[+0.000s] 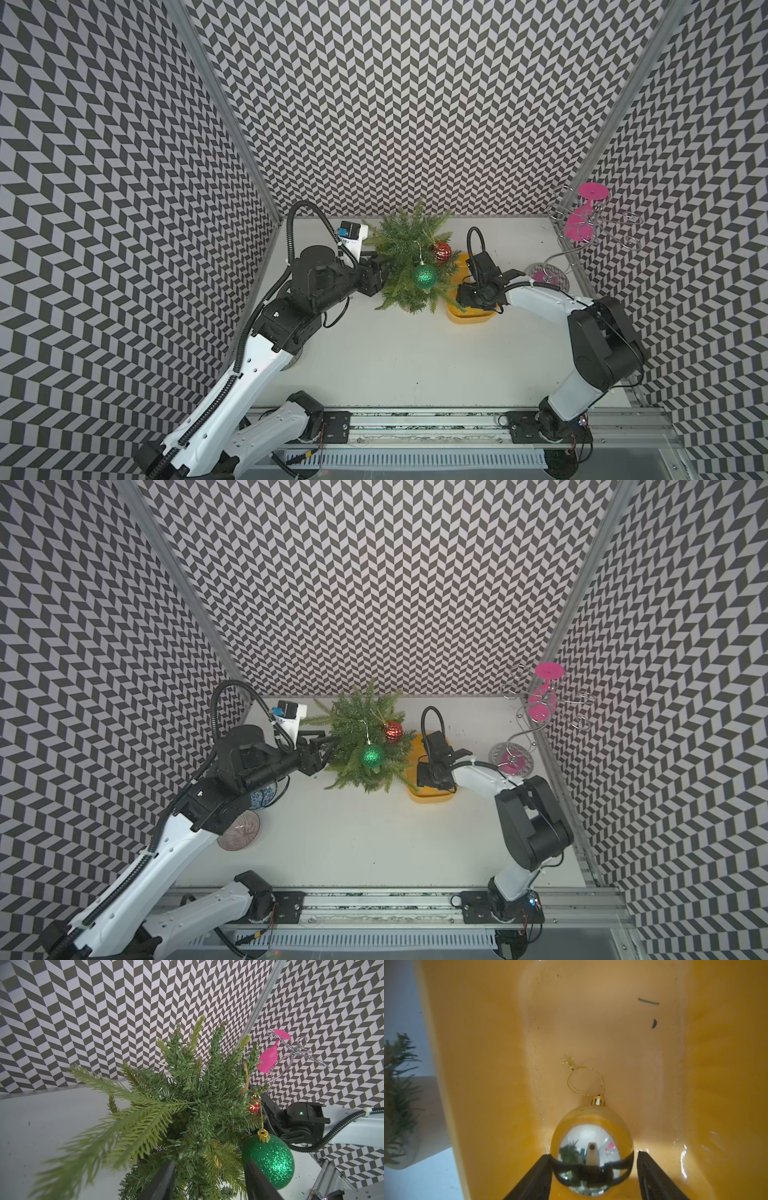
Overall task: Decorate the small christmas tree with ornaments
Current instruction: Pick up an ornament from the container.
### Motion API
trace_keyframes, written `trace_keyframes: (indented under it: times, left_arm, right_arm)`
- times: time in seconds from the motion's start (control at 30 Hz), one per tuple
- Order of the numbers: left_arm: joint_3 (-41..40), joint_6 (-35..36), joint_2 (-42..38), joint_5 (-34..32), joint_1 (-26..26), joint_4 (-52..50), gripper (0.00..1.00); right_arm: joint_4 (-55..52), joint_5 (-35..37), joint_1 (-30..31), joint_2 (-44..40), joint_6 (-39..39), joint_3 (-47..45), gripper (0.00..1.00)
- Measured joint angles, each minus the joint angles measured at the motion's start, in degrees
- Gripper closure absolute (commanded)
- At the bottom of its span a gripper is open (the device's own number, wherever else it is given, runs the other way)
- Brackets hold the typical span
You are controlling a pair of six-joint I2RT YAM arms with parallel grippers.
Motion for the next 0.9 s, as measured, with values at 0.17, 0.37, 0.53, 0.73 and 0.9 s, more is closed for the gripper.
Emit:
trace_keyframes:
  times: [0.17, 0.37, 0.53, 0.73, 0.9]
  left_arm:
    - [0.0, 0.0, 0.5, 0.2, 0.0, 0.0, 0.44]
    - [0.0, 0.0, 0.6, 0.2, 0.0, 0.0, 0.44]
    - [0.0, 0.0, 0.7, 0.2, 0.0, 0.0, 0.44]
    - [0.0, 0.1, 1.8, 0.6, 0.4, 0.1, 0.44]
    - [0.0, 0.2, 2.4, 0.8, 0.6, 0.1, 0.44]
  right_arm:
    - [0.0, 1.5, 0.0, 1.7, -0.7, 1.8, 0.33]
    - [0.0, 1.9, 0.0, 3.9, -0.8, 2.7, 0.32]
    - [0.0, 1.9, 0.0, 4.5, -0.9, 2.8, 0.32]
    - [0.2, 1.9, 0.0, 4.5, -0.8, 2.8, 0.35]
    - [0.3, 1.9, 0.0, 4.5, -0.8, 2.8, 0.37]
